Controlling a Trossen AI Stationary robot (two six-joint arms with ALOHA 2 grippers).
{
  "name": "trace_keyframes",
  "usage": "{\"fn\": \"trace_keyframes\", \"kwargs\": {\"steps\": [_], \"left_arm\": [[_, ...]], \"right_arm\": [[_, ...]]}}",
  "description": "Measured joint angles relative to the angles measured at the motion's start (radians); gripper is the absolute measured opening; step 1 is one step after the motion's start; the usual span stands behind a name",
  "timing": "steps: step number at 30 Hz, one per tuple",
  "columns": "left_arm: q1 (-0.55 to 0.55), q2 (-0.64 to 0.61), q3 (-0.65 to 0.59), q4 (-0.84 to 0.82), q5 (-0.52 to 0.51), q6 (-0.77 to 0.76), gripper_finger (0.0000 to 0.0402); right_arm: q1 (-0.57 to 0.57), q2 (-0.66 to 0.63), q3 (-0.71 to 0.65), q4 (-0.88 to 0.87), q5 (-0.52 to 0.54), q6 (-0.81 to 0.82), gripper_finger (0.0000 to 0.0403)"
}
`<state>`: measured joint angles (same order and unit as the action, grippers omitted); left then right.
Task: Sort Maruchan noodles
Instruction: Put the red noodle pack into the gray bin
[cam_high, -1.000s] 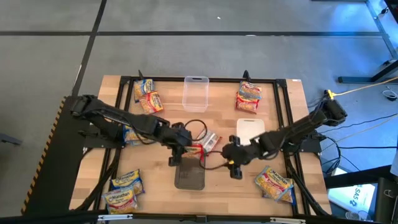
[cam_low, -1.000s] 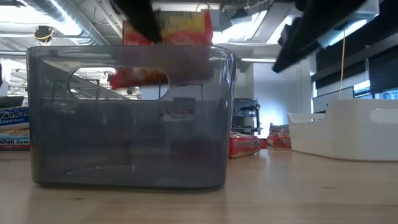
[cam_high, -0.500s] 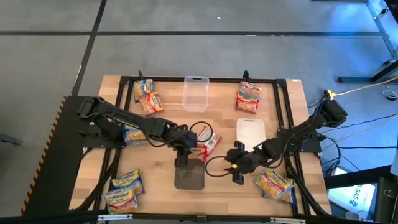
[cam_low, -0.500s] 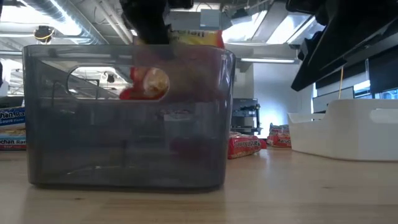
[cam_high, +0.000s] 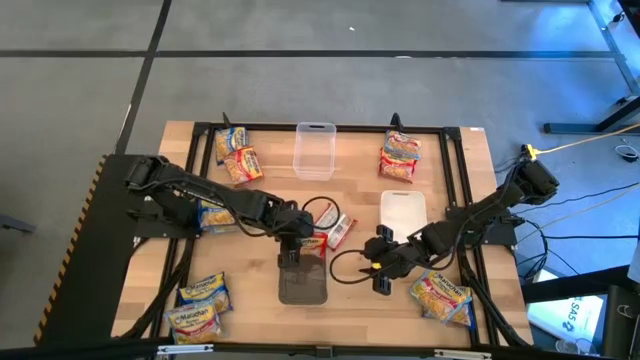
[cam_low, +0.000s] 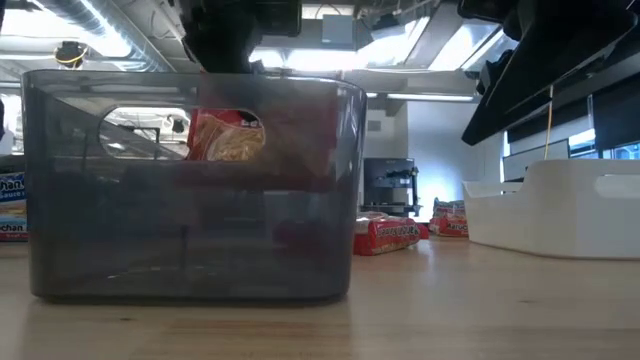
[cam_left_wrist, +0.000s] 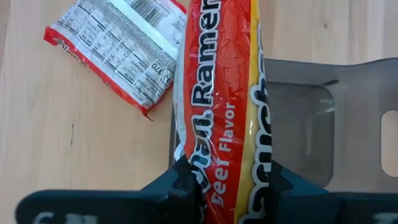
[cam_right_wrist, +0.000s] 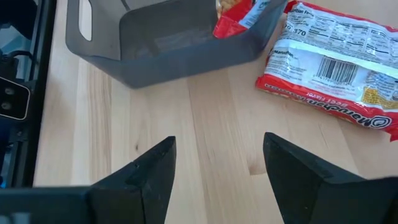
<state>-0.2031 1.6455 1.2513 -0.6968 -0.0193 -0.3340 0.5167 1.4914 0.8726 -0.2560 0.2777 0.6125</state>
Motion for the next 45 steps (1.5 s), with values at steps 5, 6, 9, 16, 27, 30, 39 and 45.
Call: {"fn": "trace_keyframes", "kwargs": {"steps": [5, 6, 9, 16, 27, 30, 39, 45], "left_arm": [[0.006, 0.0, -0.019, 0.006, 0.005, -0.023, 0.0081], [0.007, 0.0, -0.028, 0.007, 0.013, -0.041, 0.0081], [0.009, 0.0, -0.062, 0.001, 0.013, -0.088, 0.0081], [0.01, 0.0, -0.144, 0.114, 0.046, -0.155, 0.0081], [0.008, 0.0, -0.147, 0.105, -0.044, -0.207, 0.0084], [0.008, 0.0, -0.147, 0.106, -0.046, -0.185, 0.0097], [0.016, -0.002, -0.147, 0.107, -0.044, -0.186, 0.0159], [0.041, -0.04, -0.147, 0.104, 0.009, -0.188, 0.0162]], "right_arm": [[0.0, 0.0, 0.0, 0.0, 0.002, 0.001, 0.0215], [0.0, 0.0, 0.0, 0.0, 0.002, 0.001, 0.0215], [0.0, 0.0, 0.0, 0.0, 0.002, 0.002, 0.0215], [0.0, 0.0, 0.0, 0.001, 0.026, -0.012, 0.0215], [0.0, 0.0, 0.0, 0.006, 0.026, -0.012, 0.0215], [0.0, 0.001, 0.0, 0.008, 0.015, -0.012, 0.0215], [0.0, 0.001, 0.0, 0.02, -0.008, -0.012, 0.0215], [0.0, 0.001, 0.0, 0.021, -0.008, -0.012, 0.0215]]}}
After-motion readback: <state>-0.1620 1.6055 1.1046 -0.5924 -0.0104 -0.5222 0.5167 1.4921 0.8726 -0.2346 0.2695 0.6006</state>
